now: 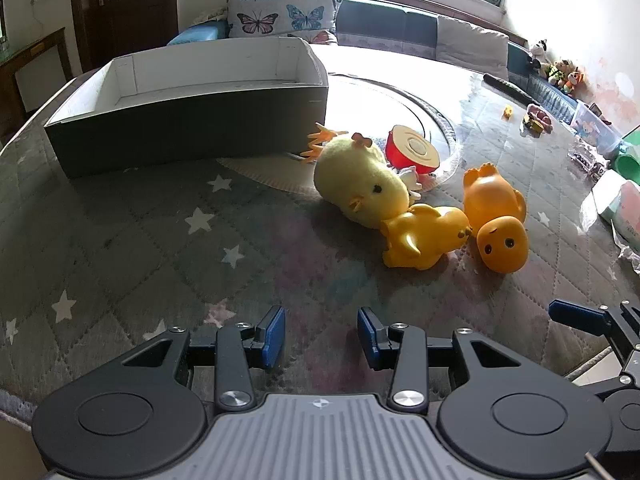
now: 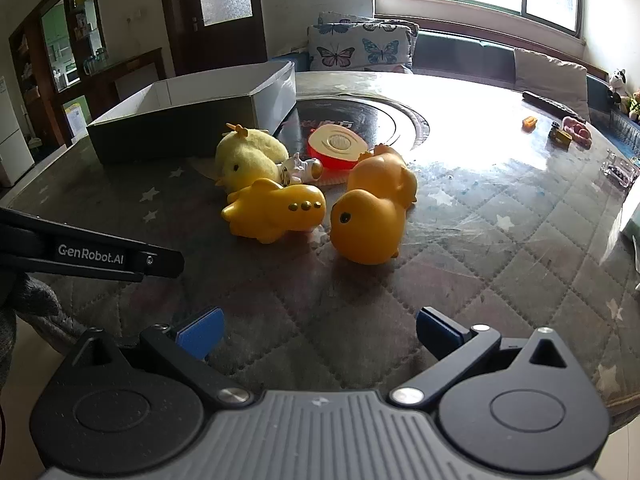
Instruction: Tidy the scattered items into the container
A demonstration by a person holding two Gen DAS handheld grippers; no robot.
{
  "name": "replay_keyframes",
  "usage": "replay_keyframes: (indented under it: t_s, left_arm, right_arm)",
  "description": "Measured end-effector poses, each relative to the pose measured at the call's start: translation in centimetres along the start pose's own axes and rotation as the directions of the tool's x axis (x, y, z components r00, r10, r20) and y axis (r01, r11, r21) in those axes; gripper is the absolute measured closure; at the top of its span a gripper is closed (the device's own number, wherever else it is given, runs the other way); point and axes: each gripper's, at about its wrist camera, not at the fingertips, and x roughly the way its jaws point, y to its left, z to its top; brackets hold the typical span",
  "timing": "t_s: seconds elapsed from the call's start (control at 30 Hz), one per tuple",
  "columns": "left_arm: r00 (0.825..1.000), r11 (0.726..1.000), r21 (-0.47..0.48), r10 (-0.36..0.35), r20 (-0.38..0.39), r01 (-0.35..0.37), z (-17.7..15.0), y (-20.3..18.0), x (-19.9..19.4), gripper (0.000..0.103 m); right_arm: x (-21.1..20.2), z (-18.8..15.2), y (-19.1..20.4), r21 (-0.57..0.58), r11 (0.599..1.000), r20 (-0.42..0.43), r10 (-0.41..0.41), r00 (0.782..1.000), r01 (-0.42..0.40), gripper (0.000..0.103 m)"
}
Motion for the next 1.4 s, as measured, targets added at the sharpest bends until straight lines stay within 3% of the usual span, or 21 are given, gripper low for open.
replay_keyframes:
  t_s: [1.4]
  left_arm:
    - [1.000,1.000,0.029,0.010,-0.013,-0.009,1.2,-0.6,1.0,0.061]
  right_arm:
    - [0.7,0.9,0.0,0.005,1.000,-0.019,-0.008,1.000,0.008,0.000]
